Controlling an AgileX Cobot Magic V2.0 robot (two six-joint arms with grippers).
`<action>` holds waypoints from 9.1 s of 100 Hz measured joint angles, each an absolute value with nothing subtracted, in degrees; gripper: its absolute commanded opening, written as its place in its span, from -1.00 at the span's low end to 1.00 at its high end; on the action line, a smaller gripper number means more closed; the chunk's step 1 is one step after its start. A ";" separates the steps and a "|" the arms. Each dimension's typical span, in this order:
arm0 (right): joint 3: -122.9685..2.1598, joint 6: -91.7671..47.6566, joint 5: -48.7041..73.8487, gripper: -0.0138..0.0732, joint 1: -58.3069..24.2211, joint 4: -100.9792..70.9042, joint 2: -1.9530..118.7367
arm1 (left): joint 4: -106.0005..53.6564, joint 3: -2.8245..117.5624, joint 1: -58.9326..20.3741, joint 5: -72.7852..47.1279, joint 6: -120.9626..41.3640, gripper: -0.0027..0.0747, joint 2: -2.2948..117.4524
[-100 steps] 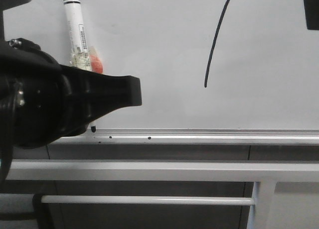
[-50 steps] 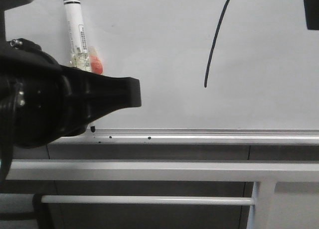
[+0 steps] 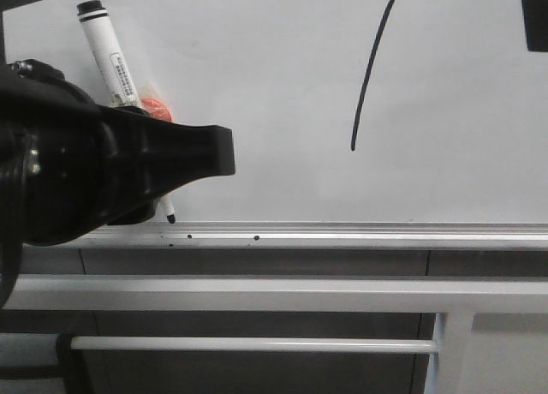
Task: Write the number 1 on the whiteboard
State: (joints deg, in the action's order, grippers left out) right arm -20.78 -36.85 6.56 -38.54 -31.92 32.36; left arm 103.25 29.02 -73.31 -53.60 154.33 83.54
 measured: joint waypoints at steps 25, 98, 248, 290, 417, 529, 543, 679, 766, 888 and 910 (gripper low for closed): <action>-20.78 -36.85 6.56 -0.83 -38.54 -31.92 32.36 | 103.25 29.02 -73.31 -53.63 153.26 -0.30 83.54; -20.78 -36.85 6.56 -0.83 -38.54 -31.92 32.36 | 103.06 29.02 -75.43 -54.04 146.15 -0.10 82.77; 0.91 -36.75 -5.69 -0.83 -38.54 -50.94 13.52 | 82.36 25.00 -87.75 -68.52 92.07 -0.98 39.48; 0.91 -36.75 -5.55 -0.83 -38.54 -62.96 13.52 | 82.36 24.86 -87.75 -64.44 83.27 -0.98 30.80; 0.91 -36.75 -5.65 -0.83 -38.54 -63.30 13.52 | 84.85 23.03 -41.50 -13.10 83.57 -0.98 11.89; 0.91 -36.75 -5.85 -0.83 -38.54 -63.30 13.39 | 85.64 13.88 -20.87 -10.87 86.77 -0.98 -0.32; 0.91 -36.75 -5.85 -0.83 -38.54 -63.30 13.39 | 85.64 13.88 -20.87 -11.12 89.34 -0.98 -0.32; 0.91 -36.75 -5.85 -0.83 -38.54 -63.30 13.39 | -5.93 1.85 -1.19 -14.60 -1.12 -0.98 -0.32; 0.91 -36.75 -5.85 -0.83 -38.54 -63.30 13.39 | 1.30 -0.31 -5.18 -18.95 6.04 -0.98 -0.32; 0.91 -36.96 -15.40 -0.83 -38.54 -63.32 13.39 | 1.43 -0.31 -5.29 -18.96 6.04 -0.98 -0.32; 0.91 -35.71 -28.79 -0.83 -38.54 -53.31 13.39 | 1.43 -0.31 -5.29 -18.96 6.04 -0.98 -0.32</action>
State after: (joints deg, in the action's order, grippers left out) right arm 0.91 -35.71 -28.79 -38.54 -53.31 13.39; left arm 1.43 -0.31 -5.29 -18.96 6.04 -0.32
